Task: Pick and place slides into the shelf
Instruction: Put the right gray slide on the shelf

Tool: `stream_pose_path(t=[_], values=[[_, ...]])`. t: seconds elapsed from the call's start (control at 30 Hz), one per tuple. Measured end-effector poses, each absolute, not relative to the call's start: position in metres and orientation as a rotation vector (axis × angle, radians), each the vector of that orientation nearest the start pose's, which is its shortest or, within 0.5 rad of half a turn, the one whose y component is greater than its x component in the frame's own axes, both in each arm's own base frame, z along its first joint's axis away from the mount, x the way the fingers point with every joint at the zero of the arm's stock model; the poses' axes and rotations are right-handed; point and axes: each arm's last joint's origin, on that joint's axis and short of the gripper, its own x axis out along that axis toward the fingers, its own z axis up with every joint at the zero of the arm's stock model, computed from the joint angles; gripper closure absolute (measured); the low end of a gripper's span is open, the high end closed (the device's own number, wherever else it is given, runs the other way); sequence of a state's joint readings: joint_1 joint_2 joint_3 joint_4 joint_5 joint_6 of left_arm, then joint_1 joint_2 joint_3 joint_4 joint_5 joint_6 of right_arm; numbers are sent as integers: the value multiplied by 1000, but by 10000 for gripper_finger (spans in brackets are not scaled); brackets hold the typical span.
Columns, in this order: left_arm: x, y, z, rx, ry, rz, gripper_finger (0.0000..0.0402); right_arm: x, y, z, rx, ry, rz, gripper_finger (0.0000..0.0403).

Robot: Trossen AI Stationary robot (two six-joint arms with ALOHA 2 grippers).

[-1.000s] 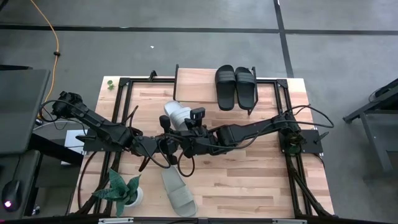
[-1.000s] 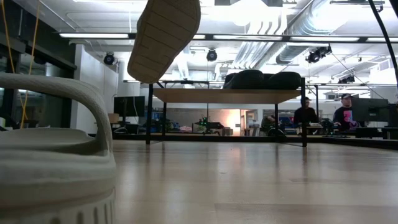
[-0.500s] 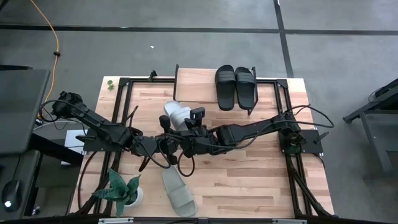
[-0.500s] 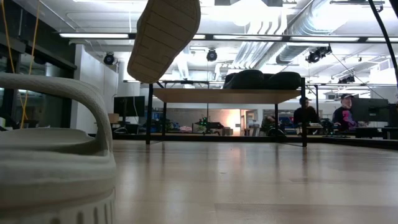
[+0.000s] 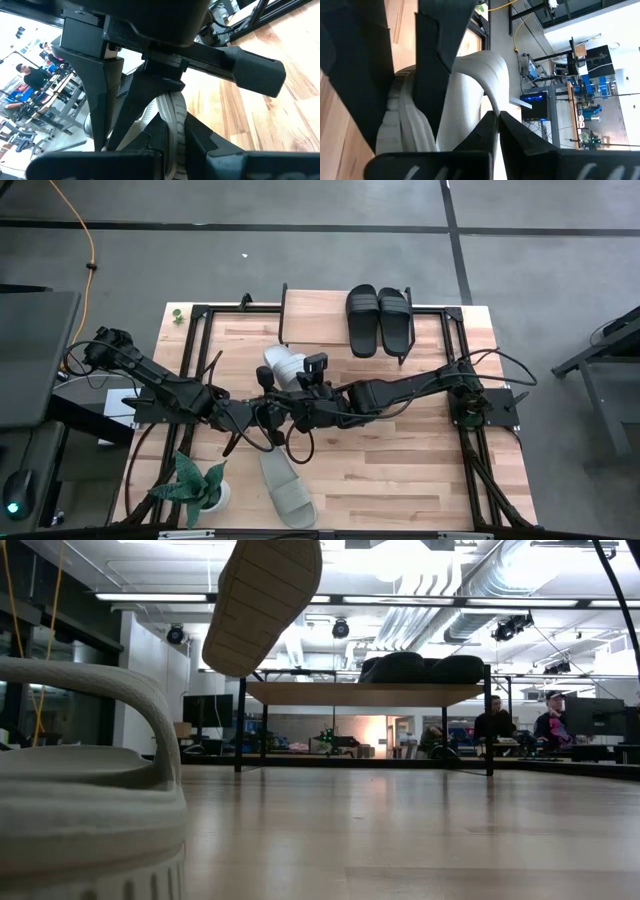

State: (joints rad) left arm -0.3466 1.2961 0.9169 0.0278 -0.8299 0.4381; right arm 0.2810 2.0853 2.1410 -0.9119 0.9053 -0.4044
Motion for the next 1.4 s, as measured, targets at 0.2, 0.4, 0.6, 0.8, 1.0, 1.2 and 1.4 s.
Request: stream_pose_path(t=[0.2,0.4,0.6,0.8,1.0,1.2,1.4], values=[[271,-75,293,622,398,409,369,436,102,343,-885,841,-459,358],[271,-75,293,623,399,410,378,436,100,345,-909,836,-537,289],[271,-74,293,620,395,423,378,436,100,349,-955,822,-645,249],[270,-74,293,605,397,457,357,437,99,351,-962,809,-666,225],[270,-74,293,607,399,461,371,436,99,353,-996,817,-705,208],[270,-74,293,611,403,460,363,415,99,380,-980,780,-740,205],[270,-74,292,616,408,457,367,385,95,406,-876,749,-694,205]])
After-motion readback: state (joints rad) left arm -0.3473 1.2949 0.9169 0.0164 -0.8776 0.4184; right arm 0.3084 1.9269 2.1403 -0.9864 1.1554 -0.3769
